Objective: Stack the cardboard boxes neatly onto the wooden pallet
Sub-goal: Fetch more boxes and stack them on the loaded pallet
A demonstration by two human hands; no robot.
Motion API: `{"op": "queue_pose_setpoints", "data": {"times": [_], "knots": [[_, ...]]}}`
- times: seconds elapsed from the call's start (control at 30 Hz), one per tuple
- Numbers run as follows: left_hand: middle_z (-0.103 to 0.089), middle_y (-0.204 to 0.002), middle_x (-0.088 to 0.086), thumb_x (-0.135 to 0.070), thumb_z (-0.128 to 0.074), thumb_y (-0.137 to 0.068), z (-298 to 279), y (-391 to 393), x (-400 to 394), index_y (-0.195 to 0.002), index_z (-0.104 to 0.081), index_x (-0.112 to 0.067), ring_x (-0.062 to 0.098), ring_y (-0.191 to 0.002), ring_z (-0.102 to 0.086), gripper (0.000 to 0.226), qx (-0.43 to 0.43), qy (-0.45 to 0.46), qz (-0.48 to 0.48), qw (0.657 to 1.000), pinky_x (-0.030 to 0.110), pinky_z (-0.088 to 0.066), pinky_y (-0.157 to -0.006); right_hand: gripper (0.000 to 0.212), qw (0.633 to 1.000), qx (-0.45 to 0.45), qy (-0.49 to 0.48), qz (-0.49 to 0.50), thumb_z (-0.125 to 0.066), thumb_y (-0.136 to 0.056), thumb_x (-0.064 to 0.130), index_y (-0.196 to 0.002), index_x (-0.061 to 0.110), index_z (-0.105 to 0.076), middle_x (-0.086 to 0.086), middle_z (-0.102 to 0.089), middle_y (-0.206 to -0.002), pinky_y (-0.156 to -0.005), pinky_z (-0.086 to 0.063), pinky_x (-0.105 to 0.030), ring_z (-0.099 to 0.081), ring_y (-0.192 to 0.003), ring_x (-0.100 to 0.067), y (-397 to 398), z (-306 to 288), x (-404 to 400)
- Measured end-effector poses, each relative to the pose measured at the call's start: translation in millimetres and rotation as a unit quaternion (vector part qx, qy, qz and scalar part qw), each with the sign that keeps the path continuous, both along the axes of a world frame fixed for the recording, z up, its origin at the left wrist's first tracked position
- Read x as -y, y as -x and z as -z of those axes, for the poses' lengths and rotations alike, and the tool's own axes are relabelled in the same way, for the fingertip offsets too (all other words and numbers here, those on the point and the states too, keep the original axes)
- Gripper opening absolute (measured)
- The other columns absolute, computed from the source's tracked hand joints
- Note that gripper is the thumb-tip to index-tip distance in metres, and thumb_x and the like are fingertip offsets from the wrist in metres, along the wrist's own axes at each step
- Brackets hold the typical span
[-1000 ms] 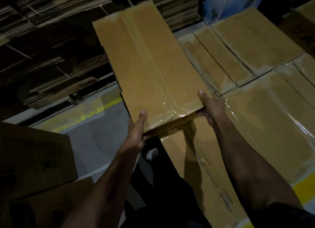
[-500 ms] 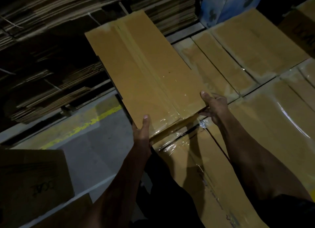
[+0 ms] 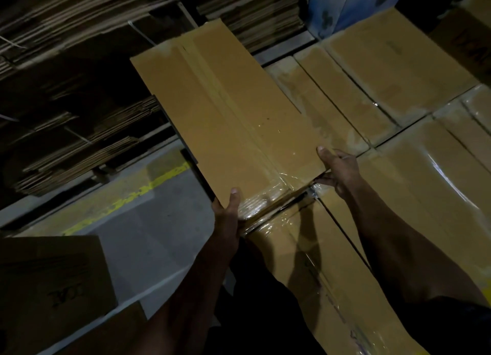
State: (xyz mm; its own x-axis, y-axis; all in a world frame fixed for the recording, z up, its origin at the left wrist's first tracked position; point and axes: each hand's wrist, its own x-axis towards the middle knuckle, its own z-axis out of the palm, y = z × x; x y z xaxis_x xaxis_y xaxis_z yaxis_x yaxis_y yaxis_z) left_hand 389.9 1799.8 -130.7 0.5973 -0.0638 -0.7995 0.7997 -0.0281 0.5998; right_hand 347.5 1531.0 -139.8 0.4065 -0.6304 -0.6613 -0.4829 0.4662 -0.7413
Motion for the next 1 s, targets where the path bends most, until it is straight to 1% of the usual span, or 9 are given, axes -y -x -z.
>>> {"op": "queue_pose_setpoints", "data": {"times": [0.03, 0.2, 0.3, 0.37, 0.4, 0.47, 0.63, 0.8, 1.0], "knots": [[-0.038, -0.149, -0.002, -0.078, -0.071, -0.059, 0.0, 0.7, -1.3, -0.152, -0.023, -0.034, 0.029, -0.128, -0.05, 0.113, -0.008, 0.009, -0.001, 1.0, 0.052, -0.051, -0.097, 0.078, 1.0, -0.001, -0.001, 0.001, -0.08, -0.08, 0.039, -0.143, 0.007, -0.047, -0.017, -0.058, -0.133, -0.059, -0.062, -0.042, -0.06, -0.116, -0.041, 2.2, 1.9, 0.2], [-0.05, -0.143, -0.002, -0.085, -0.073, -0.043, 16.9, 4.0, -8.1, -0.15, -0.031, -0.035, 0.026, -0.106, -0.066, 0.125, -0.034, 0.019, 0.023, 0.999, 0.046, -0.06, -0.081, 0.081, 1.0, -0.004, 0.005, -0.006, -0.083, -0.076, 0.044, -0.14, 0.008, -0.05, -0.021, -0.058, -0.133, -0.063, -0.062, -0.042, -0.06, -0.114, -0.042, 8.0, 3.9, 0.9], [-0.047, -0.147, -0.001, -0.087, -0.073, -0.045, 15.5, 3.9, -9.0, -0.15, -0.03, -0.036, 0.026, -0.116, -0.062, 0.125, -0.043, 0.013, 0.02, 0.999, 0.046, -0.057, -0.088, 0.071, 1.0, -0.003, 0.006, -0.013, -0.08, -0.079, 0.042, -0.136, 0.008, -0.055, -0.02, -0.062, -0.127, -0.061, -0.062, -0.04, -0.063, -0.11, -0.041, 9.6, 2.5, 0.0], [-0.04, -0.151, -0.003, -0.076, -0.069, -0.067, -6.4, 7.1, -5.5, -0.152, -0.023, -0.035, 0.029, -0.126, -0.053, 0.105, -0.025, 0.012, 0.007, 1.0, 0.051, -0.052, -0.096, 0.066, 1.0, -0.005, 0.012, -0.012, -0.079, -0.081, 0.042, -0.133, 0.008, -0.057, -0.02, -0.063, -0.125, -0.06, -0.062, -0.04, -0.064, -0.108, -0.04, 11.8, 1.5, -0.8], [-0.038, -0.151, -0.002, -0.066, -0.066, -0.079, -11.7, 8.3, -4.5, -0.153, -0.02, -0.033, 0.03, -0.129, -0.05, 0.093, -0.018, 0.014, 0.001, 1.0, 0.053, -0.05, -0.098, 0.07, 1.0, -0.005, 0.014, -0.009, -0.08, -0.08, 0.043, -0.135, 0.008, -0.056, -0.021, -0.062, -0.127, -0.061, -0.062, -0.042, -0.064, -0.108, -0.042, 13.4, 1.5, -0.9], [-0.035, -0.152, -0.001, -0.054, -0.061, -0.09, -11.1, 10.3, -4.0, -0.153, -0.018, -0.03, 0.031, -0.132, -0.045, 0.08, -0.015, 0.019, 0.0, 1.0, 0.055, -0.049, -0.098, 0.079, 1.0, -0.006, 0.016, -0.008, -0.082, -0.076, 0.046, -0.138, 0.008, -0.054, -0.022, -0.06, -0.131, -0.063, -0.062, -0.045, -0.062, -0.11, -0.045, 16.3, 1.8, -1.2], [-0.029, -0.156, -0.004, -0.051, -0.058, -0.093, -9.8, 13.7, -4.2, -0.153, -0.019, -0.033, 0.029, -0.137, -0.038, 0.073, -0.02, 0.02, 0.007, 1.0, 0.055, -0.047, -0.101, 0.059, 1.0, 0.0, 0.014, -0.019, -0.076, -0.086, 0.038, -0.131, 0.005, -0.058, -0.015, -0.069, -0.11, -0.07, -0.062, -0.049, -0.07, -0.095, -0.036, 21.0, -5.8, -3.7], [-0.022, -0.16, -0.003, -0.053, -0.057, -0.093, -8.0, 17.0, -2.1, -0.154, -0.014, -0.033, 0.03, -0.14, -0.036, 0.077, -0.02, 0.016, 0.008, 1.0, 0.058, -0.043, -0.104, 0.045, 1.0, -0.004, 0.017, -0.023, -0.072, -0.089, 0.036, -0.122, 0.009, -0.062, -0.011, -0.069, -0.105, -0.075, -0.061, -0.049, -0.069, -0.096, -0.037, 21.7, -6.2, -2.4], [-0.023, -0.16, -0.005, -0.055, -0.058, -0.091, -7.2, 19.0, -1.5, -0.153, -0.014, -0.038, 0.03, -0.138, -0.039, 0.078, -0.017, 0.005, 0.006, 1.0, 0.057, -0.044, -0.103, 0.068, 1.0, -0.013, 0.01, -0.001, -0.075, -0.086, 0.04, -0.142, 0.01, -0.049, -0.017, -0.065, -0.123, -0.067, -0.062, -0.044, -0.068, -0.1, -0.035, 21.8, -4.1, -5.0]]}}
